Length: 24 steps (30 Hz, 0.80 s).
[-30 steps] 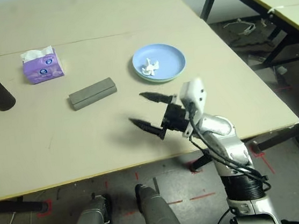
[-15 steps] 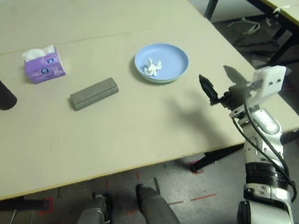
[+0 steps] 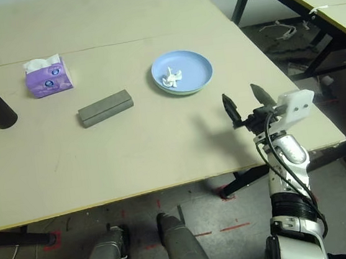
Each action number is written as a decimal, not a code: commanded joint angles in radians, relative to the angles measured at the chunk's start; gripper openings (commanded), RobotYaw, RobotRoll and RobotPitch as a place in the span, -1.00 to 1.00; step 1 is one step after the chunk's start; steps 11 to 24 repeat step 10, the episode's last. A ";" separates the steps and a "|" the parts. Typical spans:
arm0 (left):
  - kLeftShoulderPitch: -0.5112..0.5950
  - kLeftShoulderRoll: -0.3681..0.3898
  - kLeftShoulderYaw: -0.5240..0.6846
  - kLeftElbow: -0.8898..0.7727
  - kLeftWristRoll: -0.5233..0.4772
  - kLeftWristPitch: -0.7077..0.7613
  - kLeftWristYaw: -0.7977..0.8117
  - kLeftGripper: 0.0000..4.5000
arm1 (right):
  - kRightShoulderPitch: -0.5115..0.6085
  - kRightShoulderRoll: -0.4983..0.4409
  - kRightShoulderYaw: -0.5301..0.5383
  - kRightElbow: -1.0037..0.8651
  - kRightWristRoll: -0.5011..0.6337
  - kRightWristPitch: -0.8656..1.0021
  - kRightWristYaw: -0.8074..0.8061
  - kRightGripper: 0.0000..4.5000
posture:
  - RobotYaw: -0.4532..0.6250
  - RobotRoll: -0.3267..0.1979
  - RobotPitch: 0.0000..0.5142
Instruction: Organize and tidy the items on the table.
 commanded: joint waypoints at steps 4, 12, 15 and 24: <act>0.053 0.010 0.068 -0.055 -0.031 0.046 0.008 0.99 | 0.038 0.064 0.052 -0.115 0.029 0.069 -0.025 1.00 | -0.21 0.25 -0.12; 0.056 0.025 0.081 -0.058 -0.030 0.060 0.001 0.99 | 0.078 0.099 0.082 -0.200 0.013 0.091 -0.066 1.00 | -0.22 0.25 -0.13; 0.056 0.025 0.081 -0.058 -0.030 0.060 0.001 0.99 | 0.078 0.099 0.082 -0.200 0.013 0.091 -0.066 1.00 | -0.22 0.25 -0.13; 0.056 0.025 0.081 -0.058 -0.030 0.060 0.001 0.99 | 0.078 0.099 0.082 -0.200 0.013 0.091 -0.066 1.00 | -0.22 0.25 -0.13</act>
